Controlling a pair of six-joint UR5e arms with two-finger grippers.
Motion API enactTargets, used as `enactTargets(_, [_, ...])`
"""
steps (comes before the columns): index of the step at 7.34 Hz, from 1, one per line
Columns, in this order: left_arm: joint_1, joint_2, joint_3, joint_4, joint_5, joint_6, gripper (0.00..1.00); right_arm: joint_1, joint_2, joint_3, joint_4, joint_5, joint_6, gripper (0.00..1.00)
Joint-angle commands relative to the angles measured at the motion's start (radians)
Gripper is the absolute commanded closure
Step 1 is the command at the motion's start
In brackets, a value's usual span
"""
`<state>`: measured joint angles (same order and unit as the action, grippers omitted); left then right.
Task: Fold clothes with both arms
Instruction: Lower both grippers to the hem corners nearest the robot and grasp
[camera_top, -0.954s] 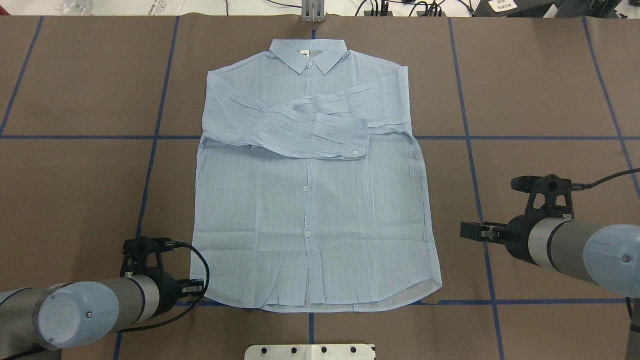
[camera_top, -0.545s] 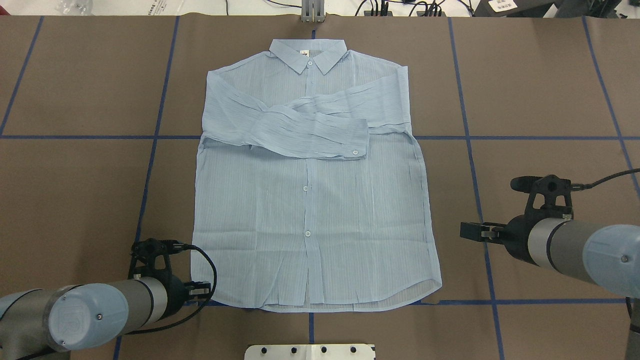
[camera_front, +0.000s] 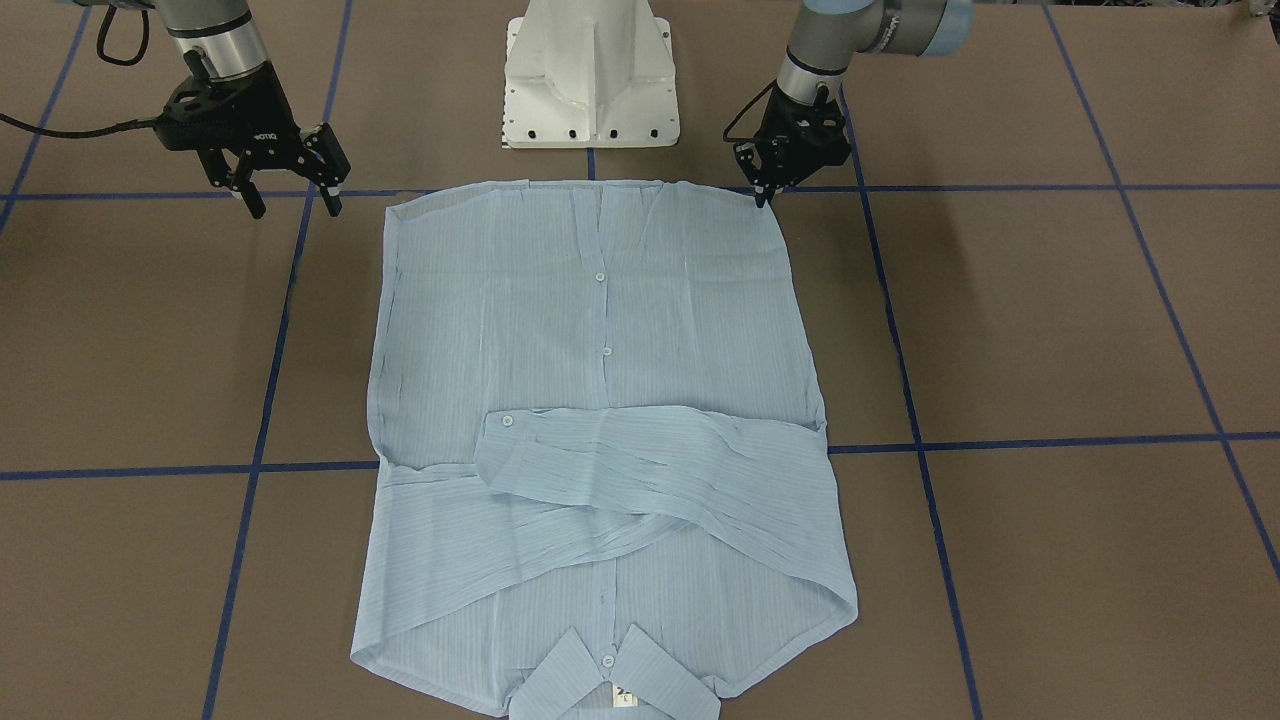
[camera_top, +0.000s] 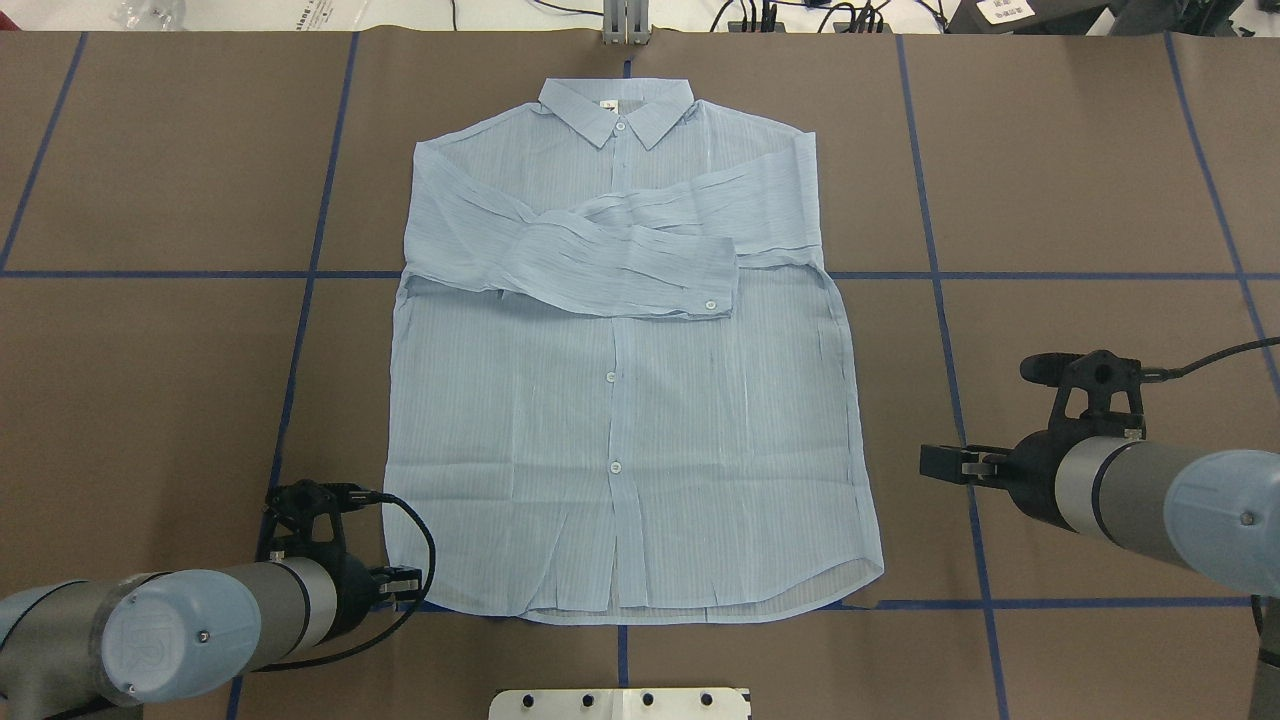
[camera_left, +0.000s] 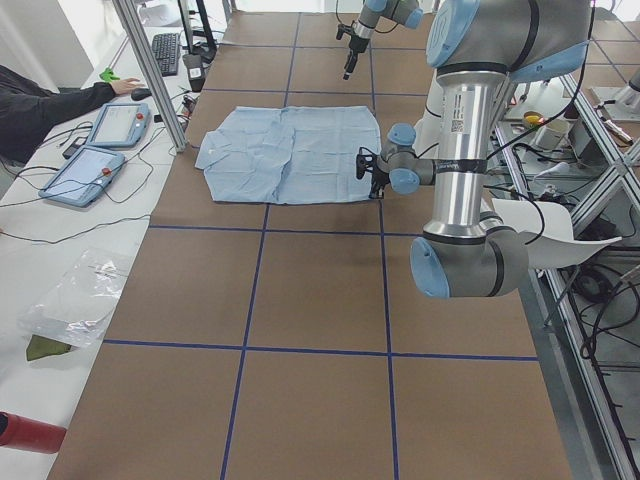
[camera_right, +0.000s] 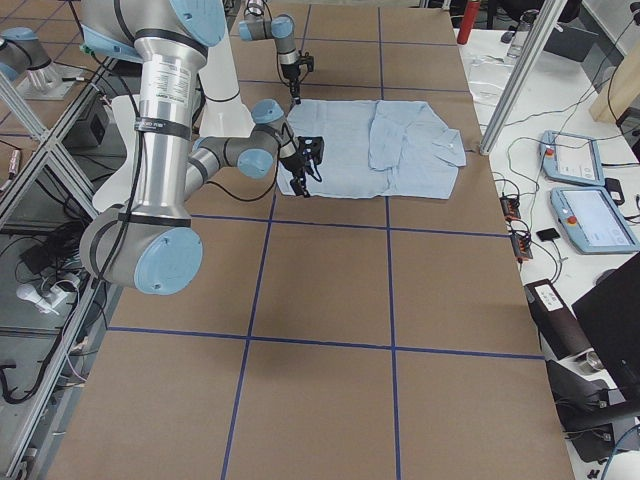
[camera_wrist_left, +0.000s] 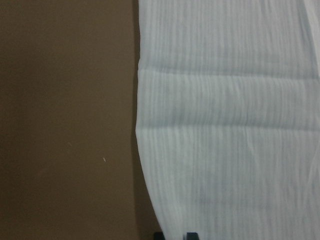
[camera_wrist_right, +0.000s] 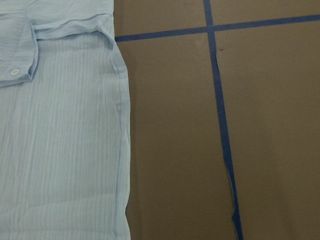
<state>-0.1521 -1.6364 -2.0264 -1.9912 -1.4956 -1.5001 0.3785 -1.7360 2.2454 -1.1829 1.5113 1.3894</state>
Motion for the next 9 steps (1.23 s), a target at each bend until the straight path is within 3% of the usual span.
enactTargets(1, [0.0,-0.009,-0.012,-0.001,0.0,0.006,1.0,-0.009,0.041,-0.001,-0.004,0.001,0.038,0.0])
enactTargets(3, [-0.001,-0.022,-0.021,-0.004,0.0,0.006,1.0,-0.085,0.047,0.0,-0.058,-0.102,0.13,0.04])
enactTargets(5, [0.0,-0.023,-0.021,-0.009,0.005,0.008,1.0,-0.166,0.056,-0.001,-0.089,-0.202,0.21,0.36])
enactTargets(7, [0.0,-0.028,-0.021,-0.012,0.011,0.009,1.0,-0.208,0.073,-0.023,-0.081,-0.218,0.282,0.41])
enactTargets(9, [-0.001,-0.028,-0.02,-0.011,0.011,0.011,1.0,-0.245,0.15,-0.099,-0.073,-0.288,0.327,0.43])
